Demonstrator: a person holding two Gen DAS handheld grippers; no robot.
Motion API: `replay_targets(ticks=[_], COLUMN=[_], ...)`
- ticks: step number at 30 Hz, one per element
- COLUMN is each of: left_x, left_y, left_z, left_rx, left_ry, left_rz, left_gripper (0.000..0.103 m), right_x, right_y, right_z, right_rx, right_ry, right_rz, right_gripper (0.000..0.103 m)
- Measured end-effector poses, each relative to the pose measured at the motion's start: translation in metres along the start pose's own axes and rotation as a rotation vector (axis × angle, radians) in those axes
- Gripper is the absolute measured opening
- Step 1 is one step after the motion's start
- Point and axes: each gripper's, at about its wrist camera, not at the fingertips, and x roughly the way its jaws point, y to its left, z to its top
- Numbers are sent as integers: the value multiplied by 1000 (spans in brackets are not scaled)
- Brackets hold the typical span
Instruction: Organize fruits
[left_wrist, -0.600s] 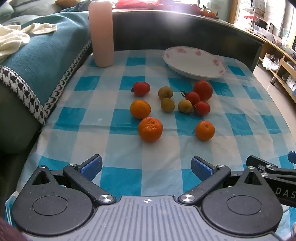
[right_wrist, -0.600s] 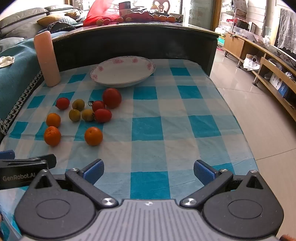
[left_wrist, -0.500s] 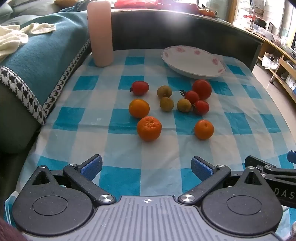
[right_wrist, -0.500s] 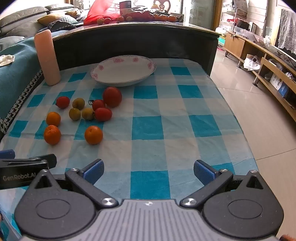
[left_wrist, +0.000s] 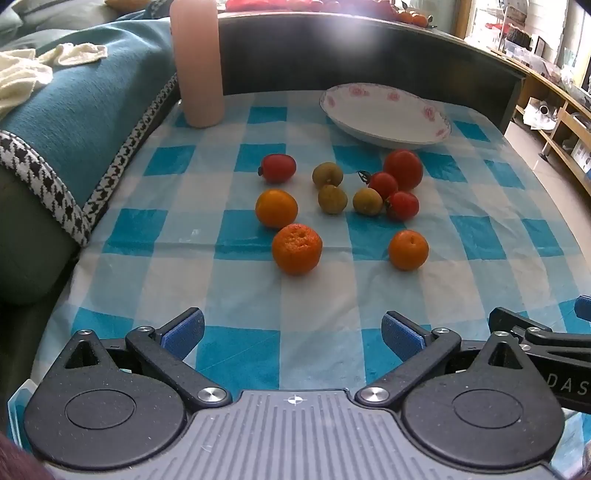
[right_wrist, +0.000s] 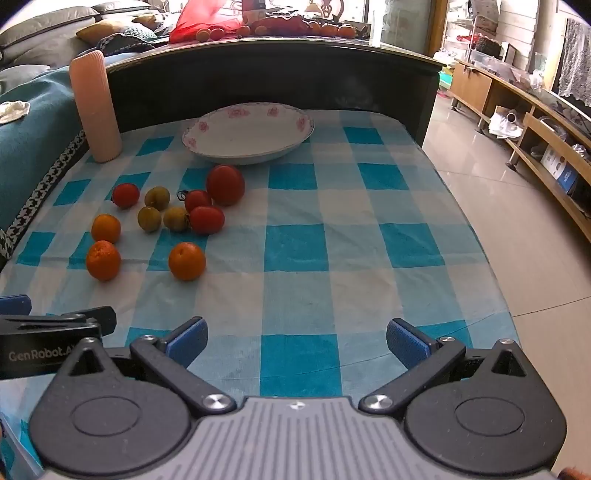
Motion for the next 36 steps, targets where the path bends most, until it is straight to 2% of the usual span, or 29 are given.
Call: replay_targets(ticks=[36], left_x=[1], left_y=[-1], left_z=[0], left_rx=[16], left_ry=[19], left_rz=[19], left_gripper=[103], right_x=[4], right_y=[1], right_z=[-4], right_rx=[-9], right_ry=[16], right_rz=[2], right_gripper=[103])
